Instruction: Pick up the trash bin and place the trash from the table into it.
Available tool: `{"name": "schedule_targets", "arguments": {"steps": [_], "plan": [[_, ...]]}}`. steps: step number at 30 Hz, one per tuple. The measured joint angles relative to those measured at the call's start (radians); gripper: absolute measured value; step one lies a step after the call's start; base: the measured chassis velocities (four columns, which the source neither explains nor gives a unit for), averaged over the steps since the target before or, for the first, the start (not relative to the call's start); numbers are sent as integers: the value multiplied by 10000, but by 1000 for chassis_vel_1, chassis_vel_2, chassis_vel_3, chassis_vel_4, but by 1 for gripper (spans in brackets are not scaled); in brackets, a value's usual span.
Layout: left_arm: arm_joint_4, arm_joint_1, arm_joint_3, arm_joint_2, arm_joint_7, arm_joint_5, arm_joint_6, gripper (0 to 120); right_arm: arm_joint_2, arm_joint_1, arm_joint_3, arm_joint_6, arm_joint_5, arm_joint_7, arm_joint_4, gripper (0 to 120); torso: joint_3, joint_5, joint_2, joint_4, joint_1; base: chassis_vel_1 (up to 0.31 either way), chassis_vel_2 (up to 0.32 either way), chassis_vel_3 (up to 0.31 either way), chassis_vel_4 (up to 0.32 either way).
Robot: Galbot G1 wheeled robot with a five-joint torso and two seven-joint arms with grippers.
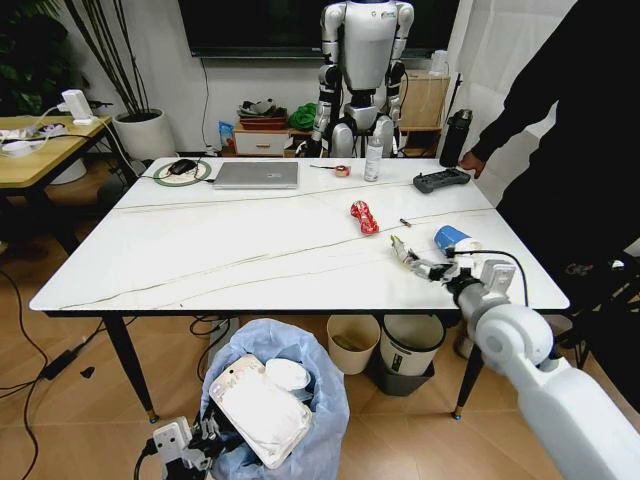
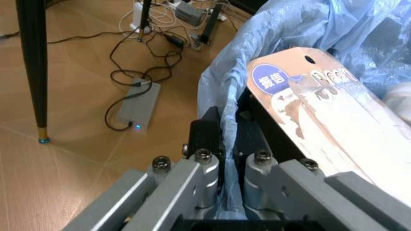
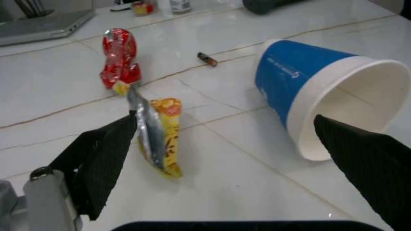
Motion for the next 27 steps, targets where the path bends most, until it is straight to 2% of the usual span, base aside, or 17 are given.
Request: {"name": "schedule_targets", "arguments": {"steps": [7,16,20,21,23,27], "plan": [[-8,31,-19,-53,1,29,-1,0,-99,184,395,232,302,-637,-696,100,0,-1,0,0,-1,0,0,0,0],[-10,48,-58,-73,1,38,1,0,-136,483,385,875,394,-1548,-1692,100,-1,-2,0,0,0,0,0,0,0],[-54,73,-72,-74,1,38,4,0,-100,778,345,1229,399,-1951,-2349,88,0,-1,0,1,0,0,0,0,0],[-77,87,-82,-72,1,37,3,0,-100,830,345,1277,437,-2028,-2436,81,0,-1,0,1,0,0,0,0,0],[-86,93,-86,-69,1,35,4,0,-102,847,348,1284,457,-2062,-2454,79,0,-1,0,1,0,0,0,0,0],[-89,101,-98,-52,1,29,4,0,-121,872,355,1295,519,-2156,-2463,62,-1,-4,0,1,-1,0,0,0,0]]}}
